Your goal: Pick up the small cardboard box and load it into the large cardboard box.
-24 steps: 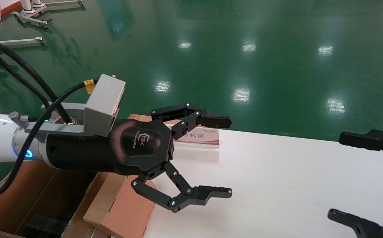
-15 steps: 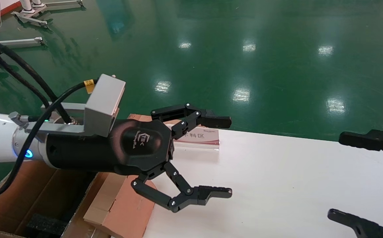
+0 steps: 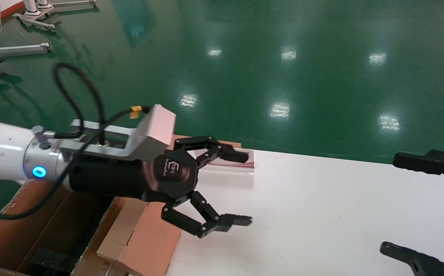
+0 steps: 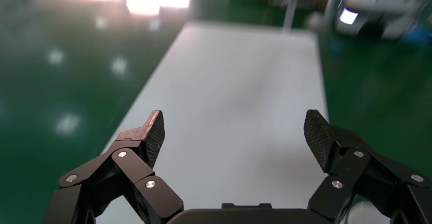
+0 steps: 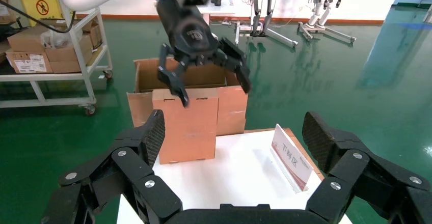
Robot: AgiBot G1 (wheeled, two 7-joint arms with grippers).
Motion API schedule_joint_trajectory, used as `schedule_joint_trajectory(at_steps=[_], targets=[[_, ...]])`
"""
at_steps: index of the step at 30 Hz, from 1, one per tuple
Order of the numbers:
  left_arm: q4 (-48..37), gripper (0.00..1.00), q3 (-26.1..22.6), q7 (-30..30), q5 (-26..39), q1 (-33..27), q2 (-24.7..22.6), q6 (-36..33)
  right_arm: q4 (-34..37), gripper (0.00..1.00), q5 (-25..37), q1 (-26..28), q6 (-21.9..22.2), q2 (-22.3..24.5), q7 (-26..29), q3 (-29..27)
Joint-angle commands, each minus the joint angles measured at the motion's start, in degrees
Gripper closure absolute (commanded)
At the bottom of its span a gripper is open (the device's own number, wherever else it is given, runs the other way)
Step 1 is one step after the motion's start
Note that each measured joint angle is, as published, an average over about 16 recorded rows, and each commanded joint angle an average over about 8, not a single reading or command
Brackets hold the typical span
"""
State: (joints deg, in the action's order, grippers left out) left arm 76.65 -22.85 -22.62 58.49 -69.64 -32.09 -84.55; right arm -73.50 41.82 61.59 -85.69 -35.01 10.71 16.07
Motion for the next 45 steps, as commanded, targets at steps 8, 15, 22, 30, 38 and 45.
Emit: schedule_joint_trajectory(at_steps=[8, 15, 22, 30, 38, 45], targets=[[0.8, 0.0, -9.0, -16.0, 19.6, -13.1, -0.9, -3.5, 0.0, 0.0, 0.0, 0.0, 0.0, 0.0, 0.0, 0.0], [1.0, 0.0, -17.7, -23.4, 28.6, -23.6, -3.0, -5.8, 0.0, 0.0, 0.0, 0.0, 0.0, 0.0, 0.0, 0.1], [1.1, 0.0, -28.6, -29.9, 33.1, -32.7, -3.4, -6.3, 0.0, 0.0, -0.1, 0.0, 0.0, 0.0, -0.1, 0.1], [1.0, 0.0, -44.7, -41.8, 36.1, -42.8, -5.3, -6.7, 0.0, 0.0, -0.1, 0.0, 0.1, 0.1, -0.1, 0.1], [0.9, 0.0, -61.4, -53.0, 32.8, -51.0, -7.8, -6.6, 0.0, 0.0, -0.1, 0.0, 0.1, 0.1, -0.1, 0.2], [0.9, 0.0, -73.9, -60.9, 30.6, -56.7, -12.1, -6.1, 0.0, 0.0, -0.1, 0.0, 0.1, 0.1, -0.1, 0.2]])
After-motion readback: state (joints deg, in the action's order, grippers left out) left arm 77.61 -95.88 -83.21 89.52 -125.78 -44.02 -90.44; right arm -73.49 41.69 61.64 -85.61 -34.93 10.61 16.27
